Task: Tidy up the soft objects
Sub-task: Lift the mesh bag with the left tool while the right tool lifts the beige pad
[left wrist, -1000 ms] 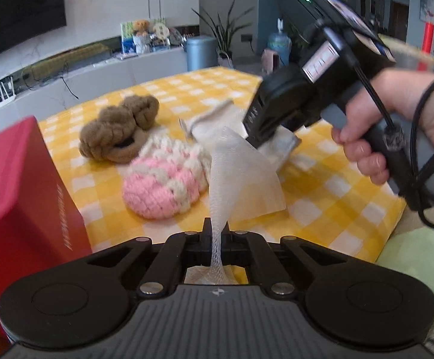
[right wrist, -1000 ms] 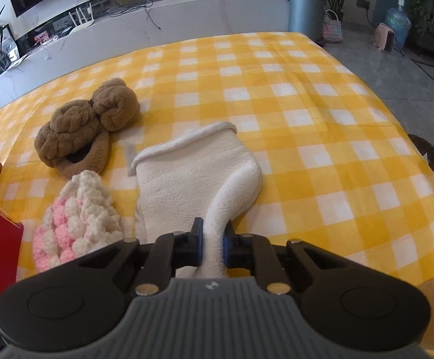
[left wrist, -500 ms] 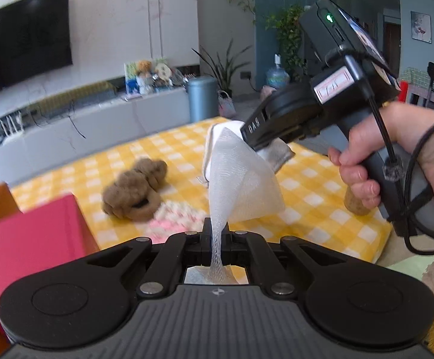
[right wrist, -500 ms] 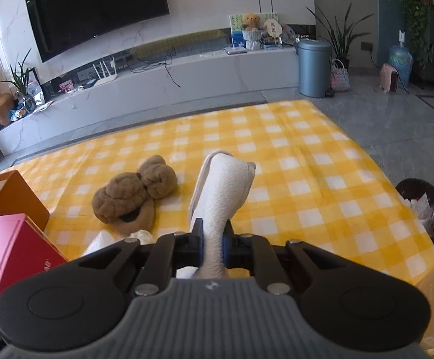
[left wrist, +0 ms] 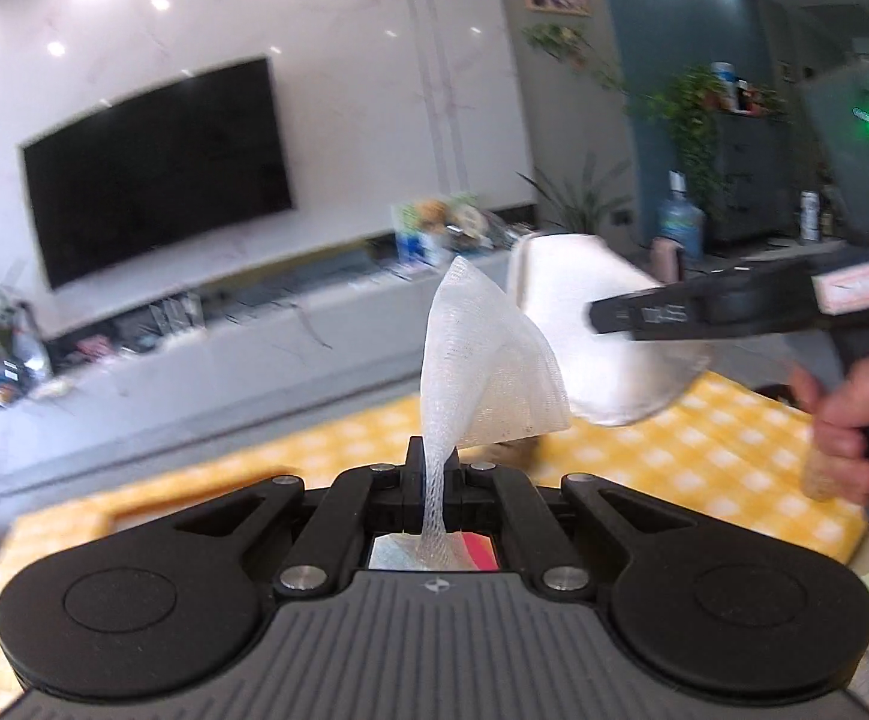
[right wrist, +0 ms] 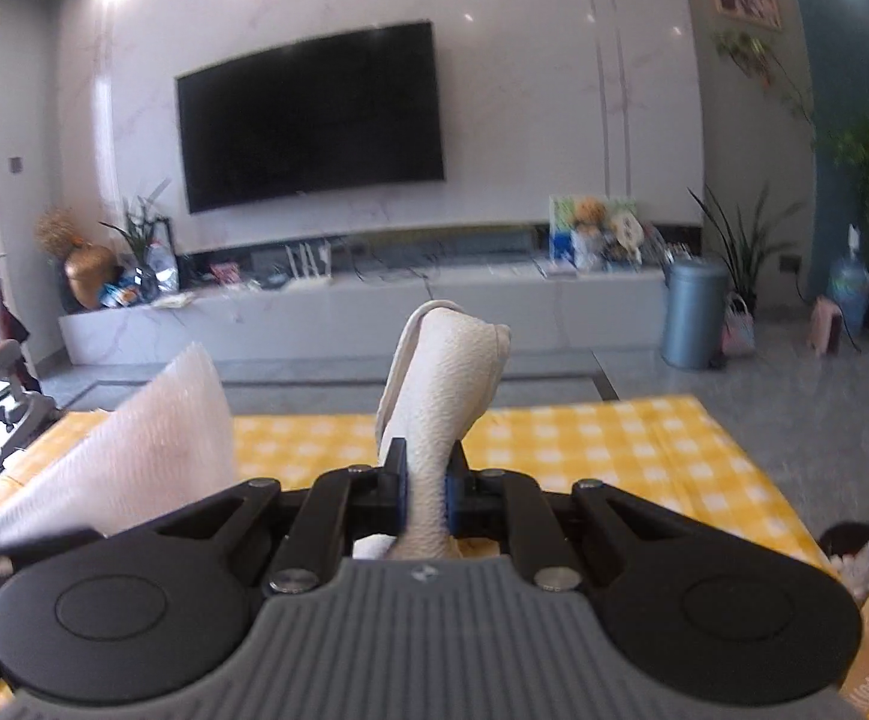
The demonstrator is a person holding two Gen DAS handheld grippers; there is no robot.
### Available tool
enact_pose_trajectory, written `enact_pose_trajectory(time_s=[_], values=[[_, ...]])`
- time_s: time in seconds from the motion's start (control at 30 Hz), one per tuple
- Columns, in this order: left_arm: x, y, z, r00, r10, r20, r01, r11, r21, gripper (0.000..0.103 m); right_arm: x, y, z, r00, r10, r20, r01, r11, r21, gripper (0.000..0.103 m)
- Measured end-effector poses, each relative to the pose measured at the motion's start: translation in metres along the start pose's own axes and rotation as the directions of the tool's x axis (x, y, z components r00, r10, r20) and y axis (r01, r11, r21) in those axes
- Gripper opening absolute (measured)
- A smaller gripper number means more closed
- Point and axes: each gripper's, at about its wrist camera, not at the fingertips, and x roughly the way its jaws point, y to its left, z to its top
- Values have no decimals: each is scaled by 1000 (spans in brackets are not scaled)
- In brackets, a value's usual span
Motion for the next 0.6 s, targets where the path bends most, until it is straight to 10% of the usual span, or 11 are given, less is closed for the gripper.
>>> enact_pose_trajectory(time_s=[0.3, 0.6], values=[[-53, 99, -2, 985, 167, 49, -158, 976, -152, 2, -49, 98, 25, 966, 226, 127, -216, 972, -91, 9], [-41, 189, -37, 977, 212, -7, -195, 886, -420, 2, 27, 177, 0, 947, 308, -93, -318, 941, -113, 9]])
